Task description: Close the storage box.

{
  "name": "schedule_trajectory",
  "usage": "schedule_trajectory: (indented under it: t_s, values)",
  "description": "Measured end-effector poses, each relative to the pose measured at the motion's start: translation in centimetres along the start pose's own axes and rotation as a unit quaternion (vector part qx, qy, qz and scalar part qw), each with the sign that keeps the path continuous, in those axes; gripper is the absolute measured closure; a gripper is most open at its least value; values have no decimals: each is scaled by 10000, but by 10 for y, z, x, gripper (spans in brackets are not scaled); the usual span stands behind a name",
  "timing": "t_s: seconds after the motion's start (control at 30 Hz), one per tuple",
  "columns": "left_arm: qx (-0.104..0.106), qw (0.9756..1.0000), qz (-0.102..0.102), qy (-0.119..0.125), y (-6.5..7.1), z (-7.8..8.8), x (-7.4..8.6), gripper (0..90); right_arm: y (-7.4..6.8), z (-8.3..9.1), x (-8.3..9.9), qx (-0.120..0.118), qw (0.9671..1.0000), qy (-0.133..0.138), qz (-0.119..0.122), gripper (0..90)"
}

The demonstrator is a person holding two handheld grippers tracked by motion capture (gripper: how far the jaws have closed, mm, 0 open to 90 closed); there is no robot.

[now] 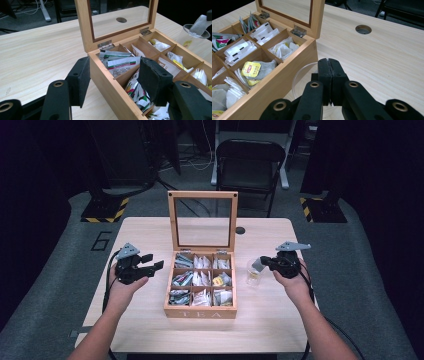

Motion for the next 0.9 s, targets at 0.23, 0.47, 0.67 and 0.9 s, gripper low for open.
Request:
schedule_trajectory:
  t_s: [0.23,0.47,0.67,0.9]
  values:
    - [10,10000,6,-9,0,0,1,429,0,-3,2,16,10000,-71,54,886]
    - [0,10000,18,12,0,-1,2,430,-2,-7,4,26,9999,-136,95,881]
    - [-17,10000,23,11,-1,0,2,430,-3,-9,5,27,9998,-178,105,840]
    - [-12,10000,50,2,-2,2,2,430,-4,-8,2,42,9998,-148,105,805]
Point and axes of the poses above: each handheld gripper's, and its own axes: z roughly backward along the jaws, x roughly out of its underside, y roughly to its right, the point moved 7 cm from there along -z, roughly forward along the jaws, and after that the axes turned 7 degrees about -z, right-handed, at the moved point
